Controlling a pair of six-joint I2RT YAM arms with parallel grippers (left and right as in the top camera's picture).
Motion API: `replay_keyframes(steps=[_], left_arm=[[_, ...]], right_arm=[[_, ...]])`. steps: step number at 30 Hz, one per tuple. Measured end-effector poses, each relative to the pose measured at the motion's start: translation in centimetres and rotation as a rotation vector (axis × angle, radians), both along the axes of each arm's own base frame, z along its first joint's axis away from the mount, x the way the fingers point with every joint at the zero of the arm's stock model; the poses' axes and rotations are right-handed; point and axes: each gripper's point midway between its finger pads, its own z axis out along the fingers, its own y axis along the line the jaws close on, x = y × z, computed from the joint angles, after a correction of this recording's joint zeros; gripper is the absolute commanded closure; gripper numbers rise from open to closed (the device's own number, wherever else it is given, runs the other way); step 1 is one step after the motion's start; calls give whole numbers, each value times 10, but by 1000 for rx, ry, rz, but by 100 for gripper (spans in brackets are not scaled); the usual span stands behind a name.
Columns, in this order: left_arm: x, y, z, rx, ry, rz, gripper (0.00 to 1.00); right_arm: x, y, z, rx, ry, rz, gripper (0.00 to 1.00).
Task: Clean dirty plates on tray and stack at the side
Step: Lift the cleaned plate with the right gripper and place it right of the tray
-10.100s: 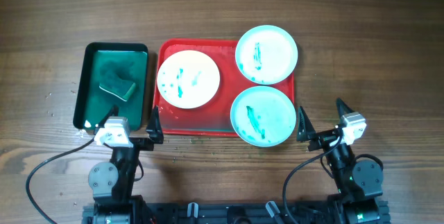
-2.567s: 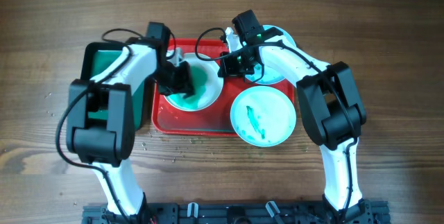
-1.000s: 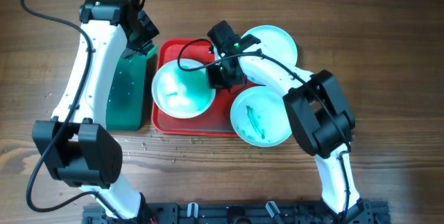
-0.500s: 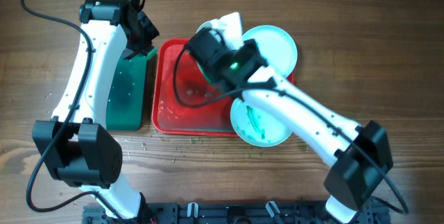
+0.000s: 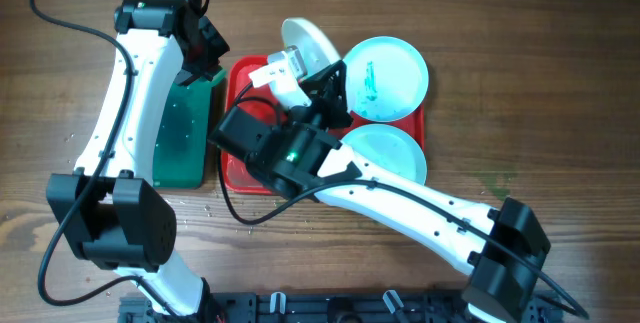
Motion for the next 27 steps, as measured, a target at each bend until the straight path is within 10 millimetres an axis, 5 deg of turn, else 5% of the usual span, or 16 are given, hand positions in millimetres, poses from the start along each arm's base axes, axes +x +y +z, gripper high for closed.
replay_keyframes(steps=[4,8,10,13,14,18,22,25,27], left_arm=[[0,-5,-1,-30,3,-10,96],[-1,-9,-1,-50,5,-17,96],[-1,-12,-1,-51,6,-25,96],[0,-19,0,-54,-2,-40,96],[0,-21,0,-55,-2,-44,96],[0,-23,0,-55,-2,-46,96],[-1,-23,-1,-56,2,-45,96],[-1,-23,-1,-55,3,-45,96],[-1,-23,-1,-55,3,-45,96]], right_arm=[[7,16,-61,181,343,121,96],[29,-12,-117,537,737,124,96],[57,-70,-124,801,836,28,96],[71,-149,-115,983,790,-161,96],[77,-195,-111,1051,725,-284,96],[60,-324,-131,1188,574,-662,96],[26,-383,-168,1241,529,-860,96],[14,-389,-201,1234,517,-900,96],[-1,-385,-229,1227,544,-924,85]])
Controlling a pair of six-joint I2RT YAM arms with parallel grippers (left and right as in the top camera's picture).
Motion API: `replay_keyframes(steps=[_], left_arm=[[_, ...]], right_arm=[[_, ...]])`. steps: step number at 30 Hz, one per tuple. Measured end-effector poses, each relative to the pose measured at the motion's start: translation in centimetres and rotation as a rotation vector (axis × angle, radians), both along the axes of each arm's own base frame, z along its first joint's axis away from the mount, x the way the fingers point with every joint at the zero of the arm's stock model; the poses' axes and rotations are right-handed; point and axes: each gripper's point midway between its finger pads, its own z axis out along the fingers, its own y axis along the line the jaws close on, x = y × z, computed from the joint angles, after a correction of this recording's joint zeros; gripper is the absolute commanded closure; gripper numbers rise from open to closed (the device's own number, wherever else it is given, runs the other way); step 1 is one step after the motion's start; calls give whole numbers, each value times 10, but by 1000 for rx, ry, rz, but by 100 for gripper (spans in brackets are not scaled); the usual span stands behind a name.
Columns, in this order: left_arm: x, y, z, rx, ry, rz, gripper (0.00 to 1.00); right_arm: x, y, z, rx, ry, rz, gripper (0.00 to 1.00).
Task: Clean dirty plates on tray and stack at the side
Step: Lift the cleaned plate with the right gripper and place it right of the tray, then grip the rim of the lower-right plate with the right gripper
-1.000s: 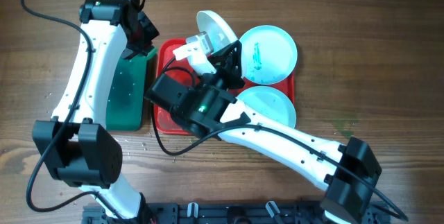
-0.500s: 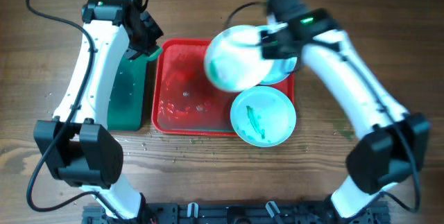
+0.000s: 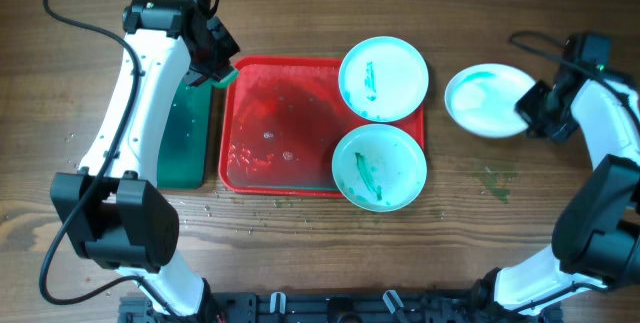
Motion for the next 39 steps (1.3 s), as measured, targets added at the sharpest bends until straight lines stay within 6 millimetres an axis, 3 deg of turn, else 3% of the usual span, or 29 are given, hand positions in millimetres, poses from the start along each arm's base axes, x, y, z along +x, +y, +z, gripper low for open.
replay_keyframes(steps=[2,6,10,13,14,19,21,23,26,32,36,39], left_arm=[[0,0,0,0,0,0,96],[4,0,1,-2,-17,0,96],[5,-1,2,-3,-24,-2,96],[5,-1,2,-3,-23,-2,96],[5,-1,1,-3,-21,-2,96],[6,-6,-9,-1,4,-10,96],[6,-9,-9,0,3,-16,96],[5,-10,-9,-1,4,-18,96],[6,-10,-9,-1,3,-18,96],[6,-10,-9,-1,3,-18,96],[6,-10,-9,-1,1,-18,96],[6,-10,-9,-1,0,-18,96]], right_arm=[[-8,3,-9,10,21,-5,73],[-16,31,-7,113,68,82,73],[-5,88,17,236,63,311,73],[-12,141,19,305,91,513,73],[-16,160,18,321,102,594,73],[-39,203,-6,329,143,791,72],[-35,205,-16,315,113,803,73],[-47,203,-27,322,140,799,75],[-68,201,-40,340,196,793,94],[-70,205,-38,362,197,773,96],[-85,203,-21,382,268,745,96],[-77,209,8,362,201,772,96]])
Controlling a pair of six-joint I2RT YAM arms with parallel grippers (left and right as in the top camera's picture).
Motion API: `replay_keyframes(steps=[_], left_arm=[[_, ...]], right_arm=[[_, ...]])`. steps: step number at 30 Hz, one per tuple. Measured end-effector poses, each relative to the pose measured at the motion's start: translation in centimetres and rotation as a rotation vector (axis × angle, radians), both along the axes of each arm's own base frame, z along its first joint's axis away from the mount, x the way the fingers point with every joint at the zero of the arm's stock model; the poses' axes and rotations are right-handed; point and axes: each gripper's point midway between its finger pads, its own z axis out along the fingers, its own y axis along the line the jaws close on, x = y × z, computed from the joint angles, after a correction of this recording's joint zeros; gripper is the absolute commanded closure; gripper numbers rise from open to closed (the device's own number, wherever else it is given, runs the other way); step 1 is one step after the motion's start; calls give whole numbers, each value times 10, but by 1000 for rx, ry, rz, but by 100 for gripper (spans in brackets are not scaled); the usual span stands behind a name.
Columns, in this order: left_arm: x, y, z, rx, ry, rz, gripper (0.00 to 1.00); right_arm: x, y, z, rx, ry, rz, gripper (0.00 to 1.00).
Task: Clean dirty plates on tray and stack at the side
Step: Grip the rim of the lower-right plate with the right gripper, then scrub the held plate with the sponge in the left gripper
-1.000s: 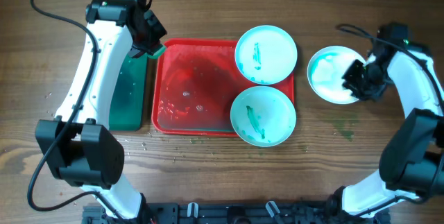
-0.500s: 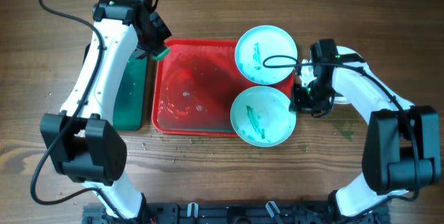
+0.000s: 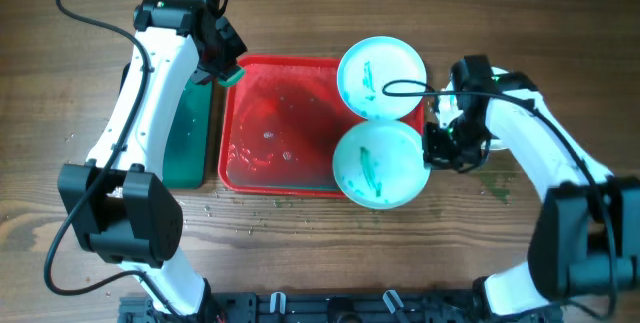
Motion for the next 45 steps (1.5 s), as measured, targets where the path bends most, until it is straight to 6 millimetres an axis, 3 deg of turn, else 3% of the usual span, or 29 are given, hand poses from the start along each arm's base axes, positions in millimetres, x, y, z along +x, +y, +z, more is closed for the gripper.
replay_keyframes(steps=[2,4,5,7,10,13,16,23,26,28,32,35,37,40,44,45], left_arm=[[0,0,0,0,0,0,96],[0,0,0,0,0,0,96],[0,0,0,1,2,0,96],[-1,0,0,1,4,0,96],[-1,0,0,1,5,0,96],[-1,0,0,1,5,0,96],[-1,0,-1,1,6,0,96],[-1,0,0,1,6,0,96],[-1,0,0,1,6,0,96],[-1,0,-1,1,6,0,96],[-3,0,-2,2,14,0,96],[-3,0,-2,3,18,0,96],[-3,0,-2,3,18,0,96],[-3,0,-2,3,18,0,96],[-3,0,-3,3,19,0,96],[-3,1,-3,3,19,0,96]], right_arm=[[13,18,13,12,-90,30,96],[35,52,16,15,-214,52,96],[50,81,20,15,-312,55,96],[59,121,23,9,-398,51,96],[70,173,3,-31,-395,72,96],[84,194,-21,-44,-372,68,96],[85,200,-33,-29,-353,77,84],[114,193,-34,46,-433,257,87],[112,207,-50,101,-401,347,91],[112,215,-50,135,-399,382,92],[109,214,-50,143,-379,382,82],[116,210,-38,138,-365,379,75],[129,214,-20,147,-403,401,74],[134,219,-11,156,-434,438,74],[119,224,-36,140,-373,483,75],[111,226,-49,141,-332,493,83]])
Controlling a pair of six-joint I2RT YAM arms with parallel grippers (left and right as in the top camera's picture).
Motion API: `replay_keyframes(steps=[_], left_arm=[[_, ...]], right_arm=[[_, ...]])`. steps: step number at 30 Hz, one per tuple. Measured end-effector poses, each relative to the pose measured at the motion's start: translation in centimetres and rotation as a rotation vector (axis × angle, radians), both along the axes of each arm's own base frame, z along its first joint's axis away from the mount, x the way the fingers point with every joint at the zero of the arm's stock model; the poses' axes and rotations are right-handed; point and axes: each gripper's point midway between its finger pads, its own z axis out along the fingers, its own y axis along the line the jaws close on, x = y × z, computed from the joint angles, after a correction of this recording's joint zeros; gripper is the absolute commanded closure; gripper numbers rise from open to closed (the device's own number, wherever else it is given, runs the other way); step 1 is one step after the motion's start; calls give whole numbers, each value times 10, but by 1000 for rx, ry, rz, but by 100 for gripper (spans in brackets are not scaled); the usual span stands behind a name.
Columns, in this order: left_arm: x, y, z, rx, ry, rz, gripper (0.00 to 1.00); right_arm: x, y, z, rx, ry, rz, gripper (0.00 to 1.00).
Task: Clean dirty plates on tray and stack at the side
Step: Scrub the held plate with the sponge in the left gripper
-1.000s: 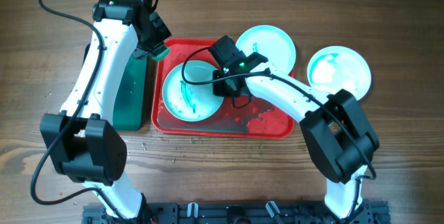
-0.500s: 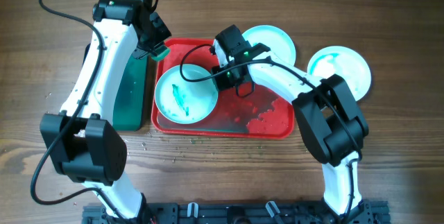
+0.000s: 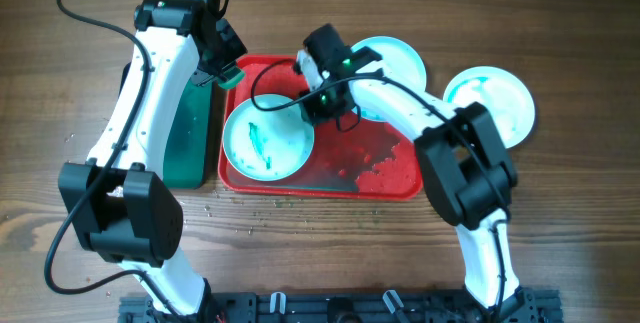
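Observation:
A red tray [image 3: 380,178] lies at the table's middle. On its left half sits a pale blue plate [image 3: 262,141] smeared with green. My right gripper [image 3: 314,105] is at that plate's upper right rim, shut on it. A second smeared plate [image 3: 402,56] rests on the tray's far right corner, partly hidden under the right arm. To the right of the tray, a third plate [image 3: 495,103] lies on the table. My left gripper [image 3: 226,69] hovers at the tray's far left corner, shut on a green sponge [image 3: 231,74].
A dark green basin [image 3: 185,138] stands against the tray's left side, under the left arm. Red liquid stains the tray's right half. The right arm stretches across the tray from the right. Crumbs dot the wood in front of the tray.
The smeared plate was on the tray's near right with my right gripper at its right rim. Now it sits on the tray's left half, gripper at its upper right rim. The left arm stayed put.
First my right gripper held a tilted plate over the tray's far left, beside the sponge. Then that plate lay on the table to the right, with two dirty plates on the tray. After that the gripper was at the near plate's rim, and now that plate is on the tray's left.

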Motion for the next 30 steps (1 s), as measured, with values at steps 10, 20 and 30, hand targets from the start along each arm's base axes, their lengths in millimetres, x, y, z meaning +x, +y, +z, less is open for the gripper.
replay_keyframes(steps=[10,20,30], left_arm=[[-8,0,-4,5,34,-3,96],[-34,-58,-113,28,52,-282,96],[-66,-97,-146,-101,38,-671,96]], right_arm=[[-6,-10,-6,-12,165,-287,96],[20,-43,-5,14,182,-402,96],[19,-40,-4,20,165,-342,96]])
